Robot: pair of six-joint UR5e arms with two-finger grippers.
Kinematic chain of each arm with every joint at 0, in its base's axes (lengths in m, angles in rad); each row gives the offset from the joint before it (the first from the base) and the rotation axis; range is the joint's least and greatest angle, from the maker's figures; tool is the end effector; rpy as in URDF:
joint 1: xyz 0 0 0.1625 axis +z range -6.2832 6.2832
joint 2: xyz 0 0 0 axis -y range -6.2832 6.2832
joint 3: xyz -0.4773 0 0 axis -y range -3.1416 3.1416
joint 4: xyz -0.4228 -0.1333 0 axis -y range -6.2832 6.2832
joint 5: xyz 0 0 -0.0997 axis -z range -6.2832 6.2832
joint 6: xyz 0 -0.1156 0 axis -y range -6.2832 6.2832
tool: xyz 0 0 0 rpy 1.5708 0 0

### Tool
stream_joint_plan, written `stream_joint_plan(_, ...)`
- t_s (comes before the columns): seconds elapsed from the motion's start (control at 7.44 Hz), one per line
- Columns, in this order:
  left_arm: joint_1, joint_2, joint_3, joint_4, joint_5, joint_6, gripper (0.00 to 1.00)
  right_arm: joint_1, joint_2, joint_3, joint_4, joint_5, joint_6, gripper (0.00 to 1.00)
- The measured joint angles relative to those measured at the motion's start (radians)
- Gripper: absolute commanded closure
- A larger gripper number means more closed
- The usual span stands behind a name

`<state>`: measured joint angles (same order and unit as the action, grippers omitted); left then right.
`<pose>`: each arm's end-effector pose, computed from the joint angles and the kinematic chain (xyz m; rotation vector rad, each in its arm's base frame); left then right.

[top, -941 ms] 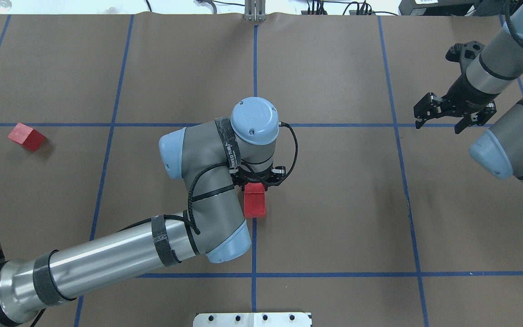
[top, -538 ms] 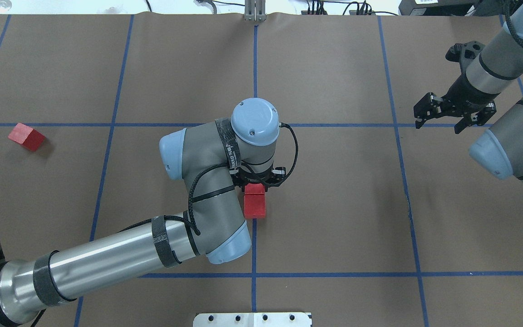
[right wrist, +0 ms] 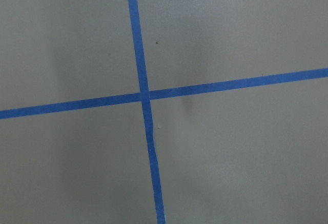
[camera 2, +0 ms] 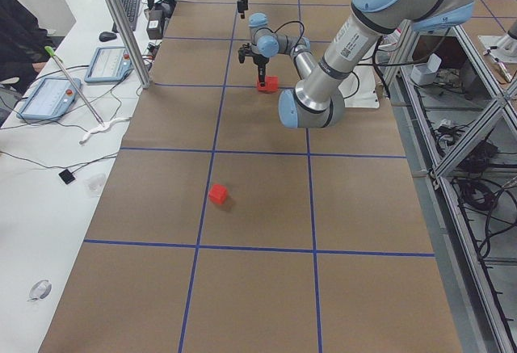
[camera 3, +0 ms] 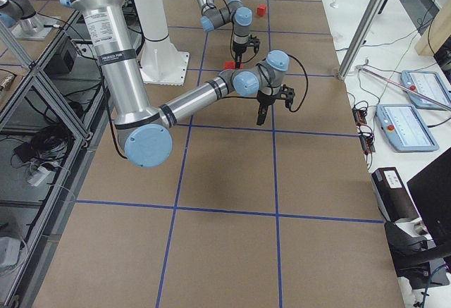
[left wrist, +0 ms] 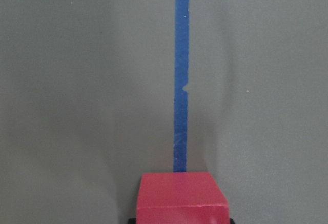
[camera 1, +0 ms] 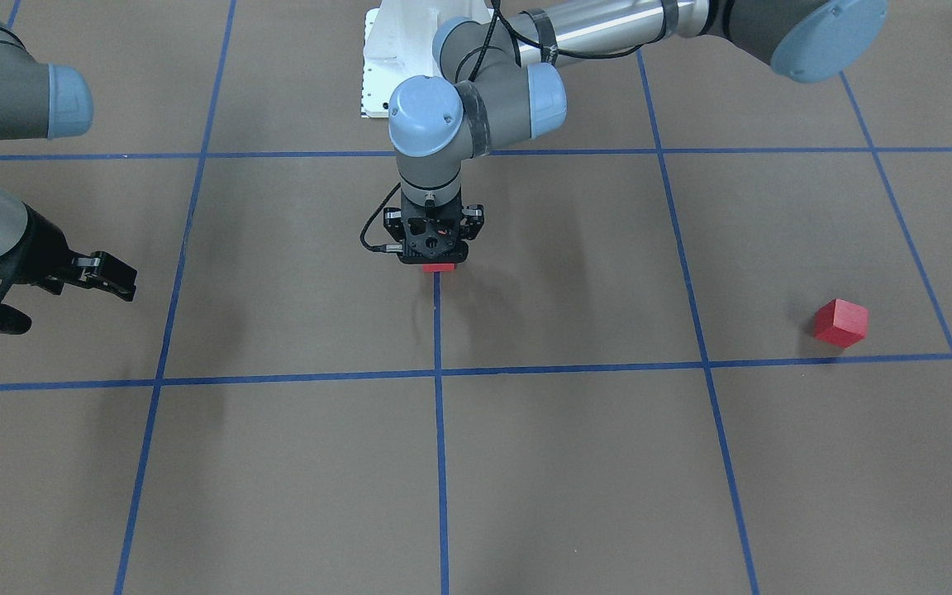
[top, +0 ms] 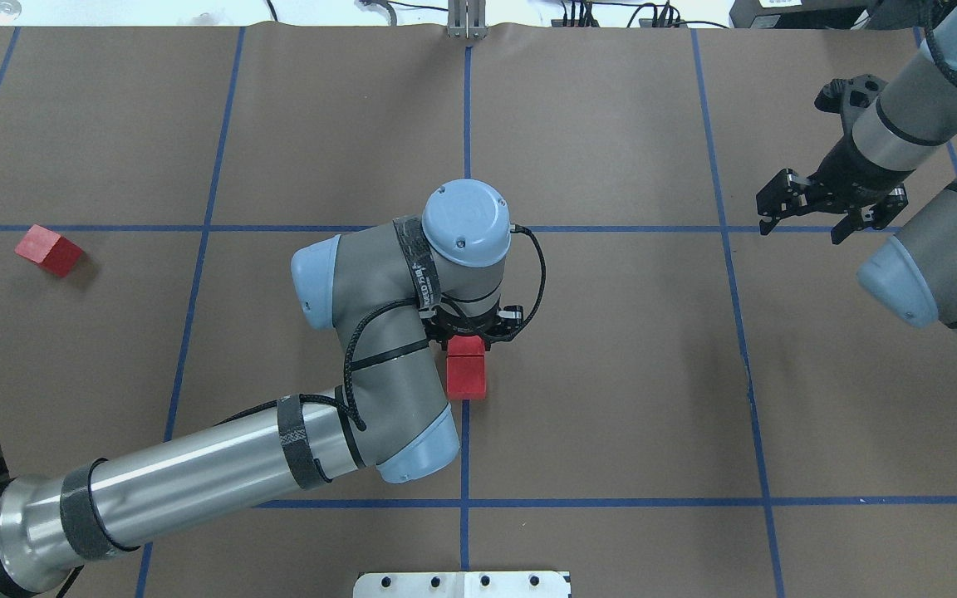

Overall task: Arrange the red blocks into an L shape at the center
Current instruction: 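Open the left gripper and lift it off the stacked pair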

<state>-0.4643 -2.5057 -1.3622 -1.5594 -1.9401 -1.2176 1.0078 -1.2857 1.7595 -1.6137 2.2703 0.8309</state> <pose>0.7155 -0.4607 0.1812 -0.0434 0.7883 0.0267 -0.2907 -0.5710 0.4663 -0.1251 -0.7926 0.1027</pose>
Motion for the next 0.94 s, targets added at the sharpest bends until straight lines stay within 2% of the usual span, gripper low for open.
stream_joint_plan(0.54,0.004,-0.001,-0.019,0.000,0.002,-0.004,0.00,0.000,0.000,0.000,0.000,0.000,0.000,0.00)
stream_joint_plan(0.67,0.001,0.003,-0.050,0.003,0.002,-0.006,0.00,0.000,-0.001,0.000,0.000,0.000,-0.001,0.00)
stream_joint_plan(0.94,-0.012,0.075,-0.192,0.030,0.000,-0.002,0.00,0.000,-0.001,0.000,0.000,0.000,-0.002,0.00)
